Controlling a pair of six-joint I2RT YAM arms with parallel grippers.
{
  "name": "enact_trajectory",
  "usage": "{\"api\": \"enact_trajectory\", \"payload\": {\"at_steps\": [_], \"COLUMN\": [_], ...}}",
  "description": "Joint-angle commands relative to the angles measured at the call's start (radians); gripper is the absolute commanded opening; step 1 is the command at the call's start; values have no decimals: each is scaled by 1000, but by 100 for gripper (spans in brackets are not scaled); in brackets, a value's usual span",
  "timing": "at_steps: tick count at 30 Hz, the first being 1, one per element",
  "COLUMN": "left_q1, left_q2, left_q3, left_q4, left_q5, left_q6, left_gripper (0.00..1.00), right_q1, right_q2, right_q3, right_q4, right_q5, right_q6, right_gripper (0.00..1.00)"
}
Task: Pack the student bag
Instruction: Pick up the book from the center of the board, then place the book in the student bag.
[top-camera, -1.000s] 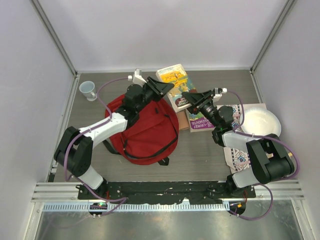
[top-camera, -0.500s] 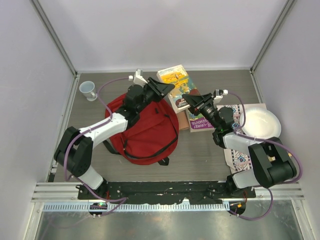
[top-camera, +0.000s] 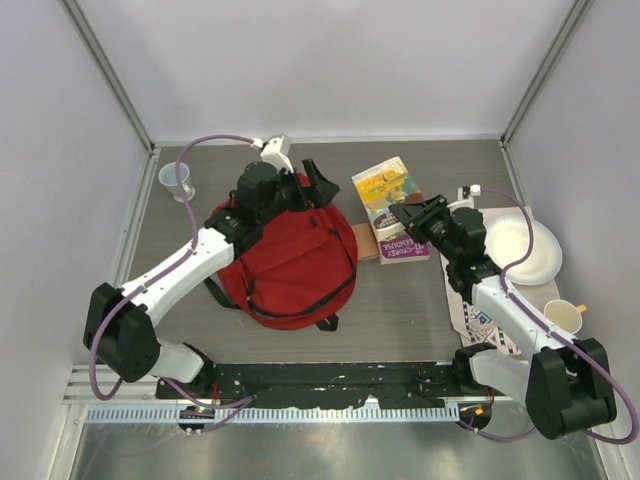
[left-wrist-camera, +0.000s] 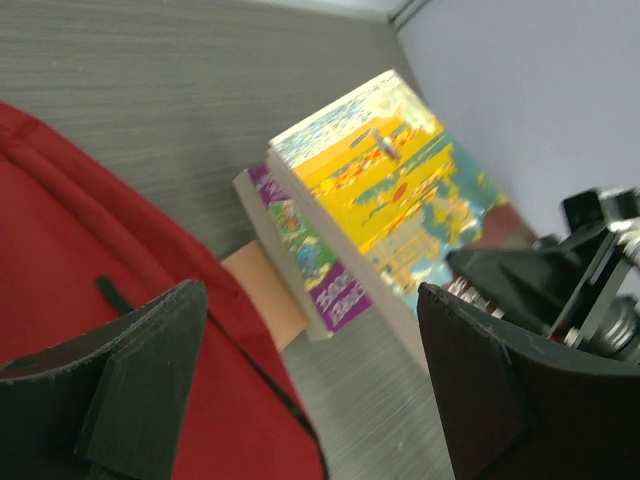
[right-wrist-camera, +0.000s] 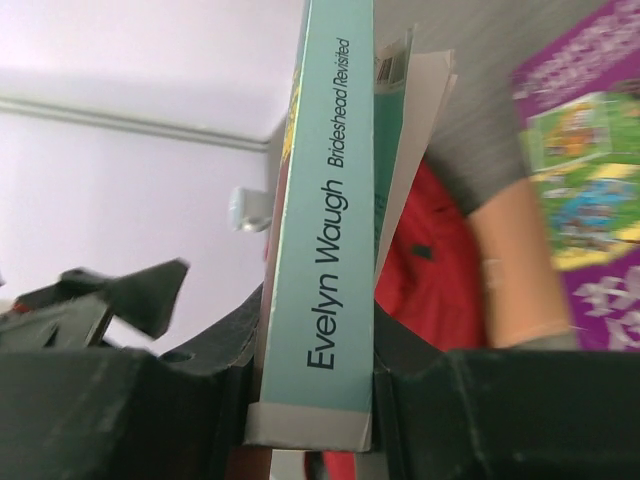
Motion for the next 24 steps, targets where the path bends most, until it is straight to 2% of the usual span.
{"api": "enact_trajectory", "payload": {"at_steps": [1,8,17,24], "left_q1": [-25,-215,-247,-281], "left_q2": [-16,-6,-13,-2], "left_q3": [34,71,89,52], "left_q4": [-201,-464,-683,-682], "left_q5": [90,27,81,121], "left_q6": [218,426,482,445], "left_gripper": [89,89,87,81], "right_q1": [-52,-118,-122,-122], "right_q2": [-88,-152,-143,-141], "right_q3": [92,141,150,152], "right_q4": [-110,-241,-271,-271], "right_q5": [61,83,44,12], "right_q6": [-115,-182,-173,-170], "right_gripper": [1,1,1,1]}}
